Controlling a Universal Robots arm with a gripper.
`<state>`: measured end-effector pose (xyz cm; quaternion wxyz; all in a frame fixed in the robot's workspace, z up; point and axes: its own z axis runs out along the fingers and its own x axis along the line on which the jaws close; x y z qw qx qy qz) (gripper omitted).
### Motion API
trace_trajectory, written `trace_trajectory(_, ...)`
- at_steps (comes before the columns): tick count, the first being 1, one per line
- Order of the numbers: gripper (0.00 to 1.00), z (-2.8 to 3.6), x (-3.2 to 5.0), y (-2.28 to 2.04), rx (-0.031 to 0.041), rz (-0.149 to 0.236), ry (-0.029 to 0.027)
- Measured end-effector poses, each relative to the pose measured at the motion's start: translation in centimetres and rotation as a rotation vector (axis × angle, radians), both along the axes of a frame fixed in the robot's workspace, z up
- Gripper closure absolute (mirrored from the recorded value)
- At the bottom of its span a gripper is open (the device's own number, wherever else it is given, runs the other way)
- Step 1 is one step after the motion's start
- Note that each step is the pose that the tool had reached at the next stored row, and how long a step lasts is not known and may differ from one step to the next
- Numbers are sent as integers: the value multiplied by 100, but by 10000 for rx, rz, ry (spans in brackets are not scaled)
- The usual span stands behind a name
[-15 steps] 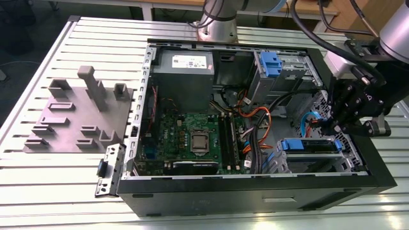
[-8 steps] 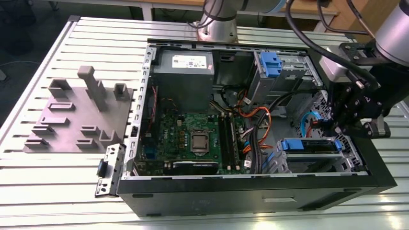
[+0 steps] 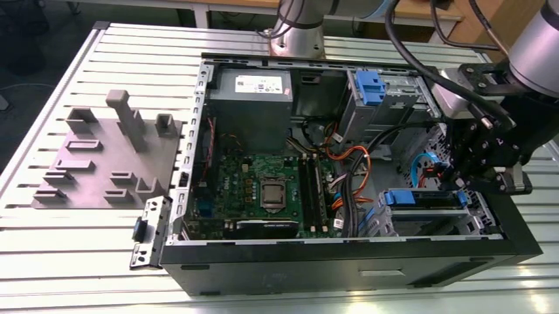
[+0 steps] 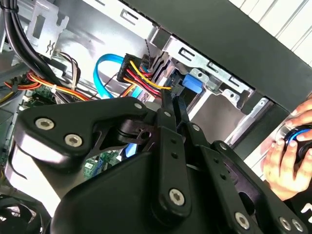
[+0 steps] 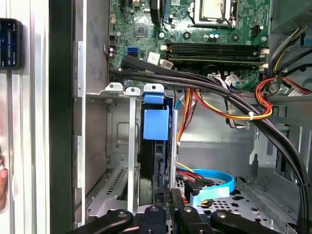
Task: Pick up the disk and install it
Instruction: 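Insert the first disk wire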
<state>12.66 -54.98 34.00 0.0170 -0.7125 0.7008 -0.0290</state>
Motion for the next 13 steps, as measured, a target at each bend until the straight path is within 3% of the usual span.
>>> trace_trajectory(2,84,1,-27,0,0,0,-92)
trace_trajectory(3,84,0,-61,0,1,1,-231)
trace_trajectory(5,84,0,-86,-7,0,2,-356)
trace_trajectory(10,84,-16,-108,-50,2,1,-500)
trace_trajectory(12,84,-19,-124,-52,13,2,-602)
trace_trajectory(13,84,-20,-140,-53,20,3,-685)
